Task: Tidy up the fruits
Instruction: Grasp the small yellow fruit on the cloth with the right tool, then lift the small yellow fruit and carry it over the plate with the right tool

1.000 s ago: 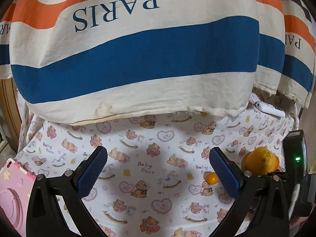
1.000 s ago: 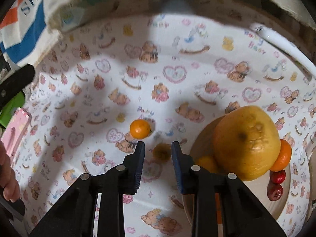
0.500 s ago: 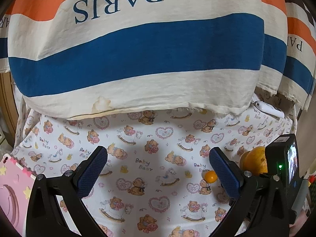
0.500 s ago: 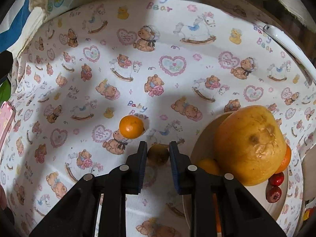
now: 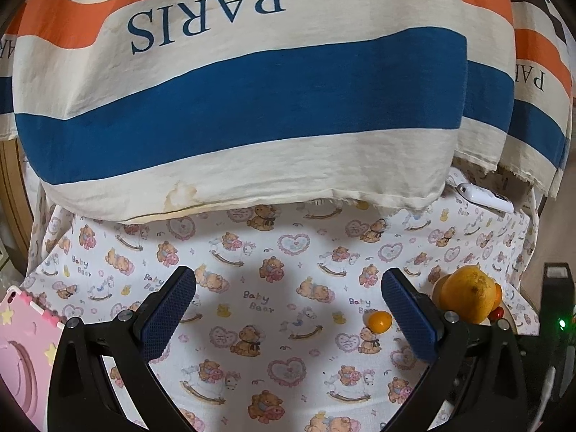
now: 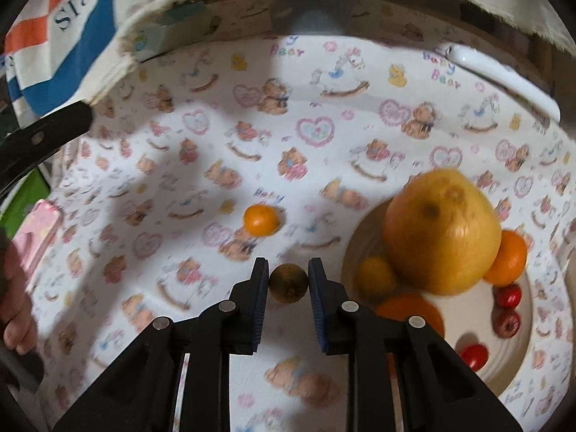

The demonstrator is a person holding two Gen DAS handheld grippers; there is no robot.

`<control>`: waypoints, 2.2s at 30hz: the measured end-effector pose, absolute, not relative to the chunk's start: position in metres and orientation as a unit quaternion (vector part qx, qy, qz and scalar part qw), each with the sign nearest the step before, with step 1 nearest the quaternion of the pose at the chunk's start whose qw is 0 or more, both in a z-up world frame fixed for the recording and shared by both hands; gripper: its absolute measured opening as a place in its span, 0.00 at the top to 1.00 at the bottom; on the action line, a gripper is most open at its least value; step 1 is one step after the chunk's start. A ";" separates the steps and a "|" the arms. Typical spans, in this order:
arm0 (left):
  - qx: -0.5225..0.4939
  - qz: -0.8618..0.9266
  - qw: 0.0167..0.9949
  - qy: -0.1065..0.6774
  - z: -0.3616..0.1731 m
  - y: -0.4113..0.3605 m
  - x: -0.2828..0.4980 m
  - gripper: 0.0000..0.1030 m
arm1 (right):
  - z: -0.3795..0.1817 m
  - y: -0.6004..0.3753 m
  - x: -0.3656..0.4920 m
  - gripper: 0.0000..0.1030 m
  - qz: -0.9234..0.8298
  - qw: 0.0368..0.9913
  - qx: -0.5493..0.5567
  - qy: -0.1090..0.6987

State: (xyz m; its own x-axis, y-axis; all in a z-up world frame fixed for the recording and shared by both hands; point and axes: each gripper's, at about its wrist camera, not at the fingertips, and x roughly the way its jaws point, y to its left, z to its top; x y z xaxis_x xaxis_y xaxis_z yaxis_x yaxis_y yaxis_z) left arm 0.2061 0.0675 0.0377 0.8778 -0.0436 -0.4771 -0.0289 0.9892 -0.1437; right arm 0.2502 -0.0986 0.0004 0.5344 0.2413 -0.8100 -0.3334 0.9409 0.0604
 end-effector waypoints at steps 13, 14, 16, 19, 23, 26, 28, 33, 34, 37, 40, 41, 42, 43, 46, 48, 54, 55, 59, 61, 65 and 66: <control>-0.047 -0.011 0.964 0.261 0.027 0.055 0.211 0.01 | -0.009 -0.107 0.231 0.77 0.167 0.853 -0.047 0.492; -0.047 -0.012 0.964 0.262 0.027 0.054 0.211 0.01 | -0.009 -0.106 0.231 0.77 0.168 0.852 -0.048 0.494; -0.045 -0.012 0.964 0.261 0.027 0.053 0.211 0.01 | -0.010 -0.105 0.228 0.77 0.172 0.848 -0.051 0.498; -0.046 -0.013 0.964 0.260 0.028 0.054 0.210 0.01 | -0.011 -0.105 0.224 0.77 0.177 0.844 -0.055 0.503; -0.046 -0.014 0.965 0.258 0.029 0.054 0.209 0.01 | -0.011 -0.105 0.222 0.77 0.177 0.845 -0.055 0.502; -0.043 -0.015 0.965 0.257 0.030 0.053 0.209 0.01 | -0.011 -0.106 0.220 0.77 0.181 0.845 -0.058 0.501; -0.042 -0.014 0.965 0.257 0.030 0.052 0.208 0.01 | -0.012 -0.107 0.219 0.77 0.188 0.842 -0.054 0.502; -0.041 -0.013 0.965 0.260 0.028 0.053 0.210 0.01 | -0.014 -0.109 0.216 0.77 0.196 0.845 -0.049 0.495; -0.040 -0.013 0.965 0.260 0.028 0.053 0.210 0.01 | -0.014 -0.108 0.215 0.77 0.198 0.847 -0.051 0.492; -0.038 -0.014 0.964 0.262 0.027 0.052 0.211 0.01 | -0.014 -0.110 0.217 0.77 0.200 0.847 -0.041 0.490; -0.033 -0.017 0.964 0.264 0.025 0.050 0.212 0.01 | -0.013 -0.114 0.217 0.77 0.195 0.854 -0.033 0.481; -0.031 -0.018 0.964 0.265 0.025 0.049 0.212 0.01 | -0.009 -0.117 0.216 0.77 0.194 0.859 -0.031 0.472; -0.030 -0.020 0.964 0.265 0.025 0.047 0.211 0.01 | -0.005 -0.119 0.215 0.77 0.194 0.864 -0.028 0.464; -0.029 -0.022 0.964 0.265 0.025 0.046 0.210 0.01 | -0.001 -0.122 0.214 0.77 0.192 0.870 -0.022 0.453; -0.023 -0.026 0.964 0.263 0.026 0.041 0.207 0.01 | 0.015 -0.136 0.211 0.77 0.175 0.894 0.001 0.412; -0.020 -0.031 0.964 0.262 0.028 0.039 0.205 0.01 | 0.024 -0.147 0.210 0.77 0.150 0.912 0.004 0.381; -0.009 -0.041 0.967 0.253 0.033 0.026 0.197 0.01 | 0.043 -0.181 0.211 0.77 0.084 0.937 0.037 0.337; -0.004 -0.041 0.967 0.251 0.033 0.023 0.196 0.01 | 0.047 -0.186 0.210 0.77 0.078 0.941 0.042 0.327; 0.015 -0.040 0.967 0.250 0.029 0.014 0.196 0.01 | 0.057 -0.189 0.203 0.77 0.022 0.962 -0.008 0.272; 0.022 -0.038 0.968 0.248 0.026 0.010 0.195 0.01 | 0.057 -0.190 0.201 0.77 0.000 0.967 -0.029 0.252; 0.034 -0.048 0.966 0.253 0.021 0.001 0.194 0.01 | 0.060 -0.197 0.197 0.77 -0.015 0.971 -0.026 0.237; 0.034 -0.050 0.965 0.255 0.021 -0.001 0.193 0.01 | 0.061 -0.200 0.196 0.77 -0.016 0.972 -0.018 0.233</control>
